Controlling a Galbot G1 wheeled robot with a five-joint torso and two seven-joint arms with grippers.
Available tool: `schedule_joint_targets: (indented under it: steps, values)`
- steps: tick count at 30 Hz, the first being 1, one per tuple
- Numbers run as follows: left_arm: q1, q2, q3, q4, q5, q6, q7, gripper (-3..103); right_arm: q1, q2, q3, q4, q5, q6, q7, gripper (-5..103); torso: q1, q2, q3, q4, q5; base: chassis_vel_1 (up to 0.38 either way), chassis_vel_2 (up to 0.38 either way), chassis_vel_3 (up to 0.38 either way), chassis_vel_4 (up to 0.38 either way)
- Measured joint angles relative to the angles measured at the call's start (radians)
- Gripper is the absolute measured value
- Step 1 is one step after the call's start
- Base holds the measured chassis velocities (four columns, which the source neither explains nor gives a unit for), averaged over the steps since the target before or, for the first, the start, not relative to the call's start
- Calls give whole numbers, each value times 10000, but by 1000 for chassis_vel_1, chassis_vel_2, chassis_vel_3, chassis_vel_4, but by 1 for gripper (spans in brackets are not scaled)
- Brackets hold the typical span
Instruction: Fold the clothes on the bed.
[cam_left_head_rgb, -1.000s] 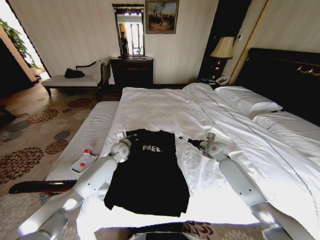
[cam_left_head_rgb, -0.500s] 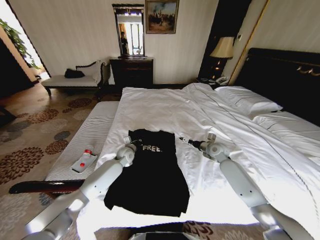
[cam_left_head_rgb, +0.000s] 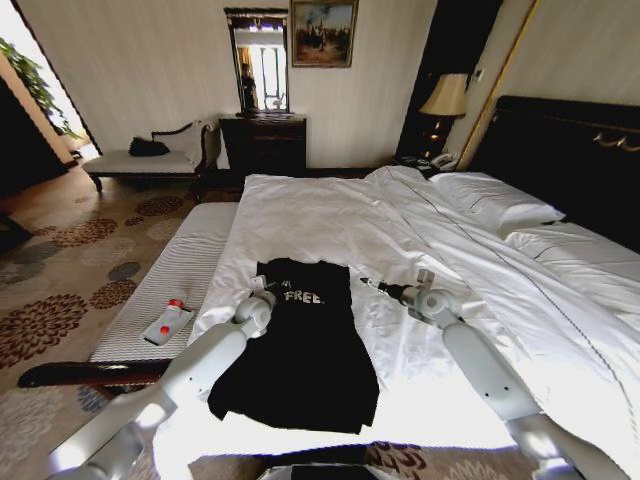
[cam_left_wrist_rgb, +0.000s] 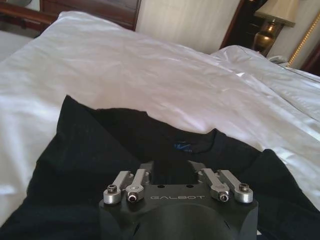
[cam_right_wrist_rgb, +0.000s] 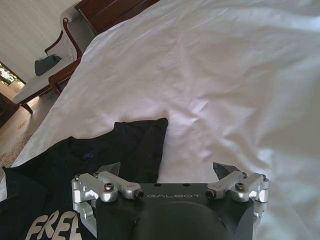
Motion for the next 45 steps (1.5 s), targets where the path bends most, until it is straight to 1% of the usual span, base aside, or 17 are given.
schedule_joint_targets:
  steps: [1,3,4,5,7,11,12,13,15,17,23,28,29,33,35,37,45]
  values:
    - [42,121,6,-171,45,1,5,49,0,-10,-6,25,0,-1,3,100,0,-1,0,0,0,0,0,0,0]
    - [76,217,5,-302,72,1,5,49,-1,-19,-9,35,0,-2,5,100,0,0,0,0,-1,0,0,0,0]
    - [148,378,-19,-524,87,1,5,61,-7,-55,-18,57,0,-3,5,100,0,0,0,0,-1,0,0,0,0]
    - [187,472,-59,-627,88,1,-1,61,-8,-85,-23,61,-1,-3,1,100,0,0,0,-1,-1,0,0,0,0]
    - [270,706,-247,-871,84,-9,-7,72,42,-179,-48,58,8,-3,-31,100,-1,0,0,-1,-1,0,0,0,0]
    - [272,967,-689,-868,32,-47,20,84,263,-336,-124,-52,40,-3,-107,100,-1,0,0,0,-1,0,0,0,0]
    - [272,967,-689,-868,32,-47,20,84,263,-336,-124,-52,40,-3,-107,100,-1,0,0,0,-1,0,0,0,0]
    - [222,1023,-866,-748,-9,-53,65,93,379,-400,-179,-119,50,-3,-148,100,-1,0,0,0,-2,0,0,0,0]
    - [163,1060,-1001,-642,-63,-53,95,93,462,-444,-220,-173,53,-3,-178,100,0,0,2,0,-3,0,0,0,0]
    - [0,1128,-1202,-411,-266,28,174,99,619,-518,-308,-292,73,-3,-234,100,0,0,2,0,-1,0,0,0,0]
    - [-272,887,-1477,451,-265,42,304,100,765,-558,-415,-493,74,-3,-253,100,0,0,2,-2,-1,0,0,0,0]
    - [-736,487,-1619,2067,-103,61,582,100,1061,-445,-838,-736,0,0,-253,100,0,0,2,-9,-2,0,0,0,0]
    - [-736,487,-1619,2067,-103,61,582,100,1061,-445,-838,-736,0,0,-253,100,0,0,2,-9,-2,0,0,0,0]
    - [-1090,162,-1835,3231,39,65,773,100,1593,-247,-1434,-1020,-7,11,-262,100,0,0,3,12,0,0,0,0,0]
    - [-1213,82,-1815,3433,45,65,836,100,1641,-237,-1472,-1039,-4,12,-262,100,1,-1,2,11,-3,0,0,0,0]
    - [-1449,-96,-1743,3816,73,56,1086,100,1831,-188,-1643,-1143,9,14,-261,100,1,0,1,-9,-2,0,0,0,0]
    - [-1576,-330,-1407,3949,-96,-23,1836,100,1908,-222,-1703,-1127,59,15,-222,100,0,-1,0,-3,-1,0,0,0,0]
